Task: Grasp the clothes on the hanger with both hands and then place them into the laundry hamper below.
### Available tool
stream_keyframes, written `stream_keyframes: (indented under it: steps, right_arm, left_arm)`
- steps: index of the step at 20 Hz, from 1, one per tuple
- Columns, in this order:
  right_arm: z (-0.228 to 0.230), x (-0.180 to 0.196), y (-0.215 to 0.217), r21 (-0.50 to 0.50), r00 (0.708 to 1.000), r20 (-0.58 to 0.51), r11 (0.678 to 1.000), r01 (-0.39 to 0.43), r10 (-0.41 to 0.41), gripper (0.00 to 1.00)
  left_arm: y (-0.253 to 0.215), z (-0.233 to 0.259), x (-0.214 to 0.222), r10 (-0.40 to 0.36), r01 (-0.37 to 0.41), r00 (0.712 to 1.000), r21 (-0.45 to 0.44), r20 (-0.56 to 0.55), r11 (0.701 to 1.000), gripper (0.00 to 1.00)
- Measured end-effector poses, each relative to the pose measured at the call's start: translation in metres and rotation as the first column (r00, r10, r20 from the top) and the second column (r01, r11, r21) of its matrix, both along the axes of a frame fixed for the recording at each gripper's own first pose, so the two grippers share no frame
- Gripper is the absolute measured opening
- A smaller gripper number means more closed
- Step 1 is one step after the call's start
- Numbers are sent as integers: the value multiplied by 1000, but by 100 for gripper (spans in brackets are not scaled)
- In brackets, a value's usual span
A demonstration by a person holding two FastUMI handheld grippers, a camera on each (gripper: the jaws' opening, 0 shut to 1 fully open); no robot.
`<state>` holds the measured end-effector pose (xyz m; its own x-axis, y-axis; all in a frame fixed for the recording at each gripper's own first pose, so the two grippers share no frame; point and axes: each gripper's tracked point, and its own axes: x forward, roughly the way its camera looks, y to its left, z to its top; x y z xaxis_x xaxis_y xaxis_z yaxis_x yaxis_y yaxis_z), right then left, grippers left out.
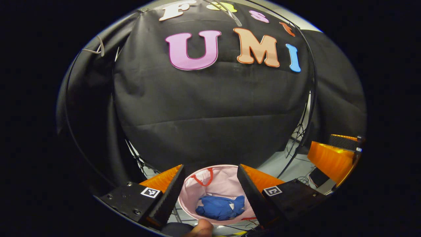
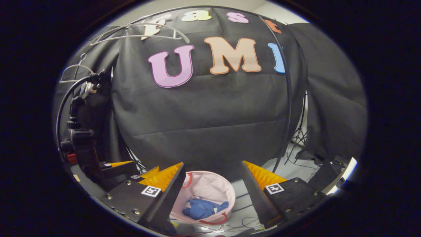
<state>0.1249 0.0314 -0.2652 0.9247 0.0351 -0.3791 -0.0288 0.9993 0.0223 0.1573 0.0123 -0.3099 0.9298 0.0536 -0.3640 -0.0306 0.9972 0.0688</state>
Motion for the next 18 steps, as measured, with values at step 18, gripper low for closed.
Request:
stream_keyframes:
  steps: [18]
  right_arm:
    - [199, -85, -25, -50, 908, 391, 989, -140, 148, 99]
  left_arm:
    - [-15, 225, -85, 72, -88, 923, 23, 378, 996, 99]
